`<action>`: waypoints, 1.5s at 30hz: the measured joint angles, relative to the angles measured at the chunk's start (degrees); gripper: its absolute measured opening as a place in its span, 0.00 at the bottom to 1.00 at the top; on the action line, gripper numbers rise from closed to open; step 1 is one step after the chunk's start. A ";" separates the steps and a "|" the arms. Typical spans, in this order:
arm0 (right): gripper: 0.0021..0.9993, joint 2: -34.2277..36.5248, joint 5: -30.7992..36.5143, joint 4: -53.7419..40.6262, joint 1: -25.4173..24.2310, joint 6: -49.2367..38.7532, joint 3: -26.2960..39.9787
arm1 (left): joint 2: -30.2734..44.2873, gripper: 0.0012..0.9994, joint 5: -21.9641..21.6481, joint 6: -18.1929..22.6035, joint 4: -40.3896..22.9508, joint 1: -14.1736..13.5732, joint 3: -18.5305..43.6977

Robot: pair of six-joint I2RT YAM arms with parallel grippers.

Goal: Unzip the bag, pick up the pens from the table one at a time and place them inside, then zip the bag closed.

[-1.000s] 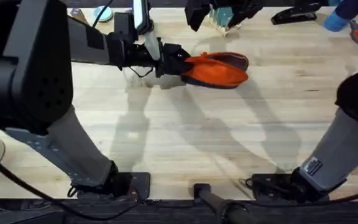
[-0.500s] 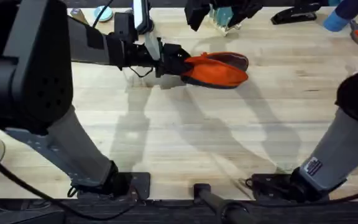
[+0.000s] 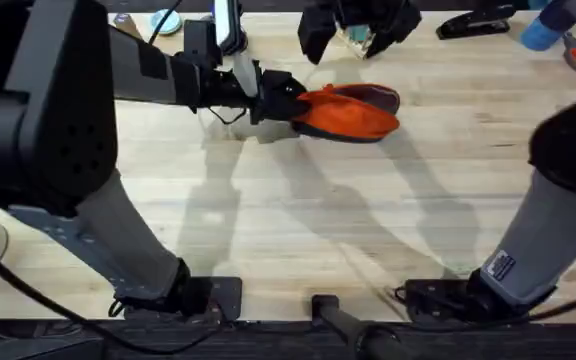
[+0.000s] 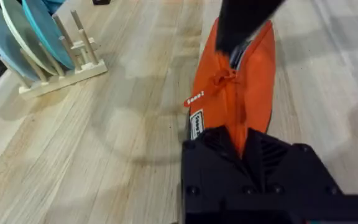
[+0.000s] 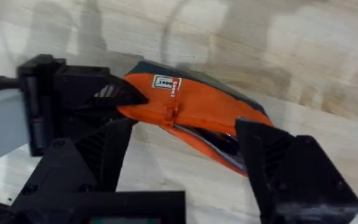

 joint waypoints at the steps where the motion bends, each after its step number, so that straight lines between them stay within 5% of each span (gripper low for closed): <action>1: 1.00 0.75 -0.13 -0.07 0.02 0.00 0.00 | 0.00 0.04 0.00 0.00 0.00 0.00 -0.01; 45: 0.96 8.34 -1.58 -2.59 0.59 1.11 -0.31 | 0.00 0.04 -0.22 0.00 -0.20 0.00 -0.15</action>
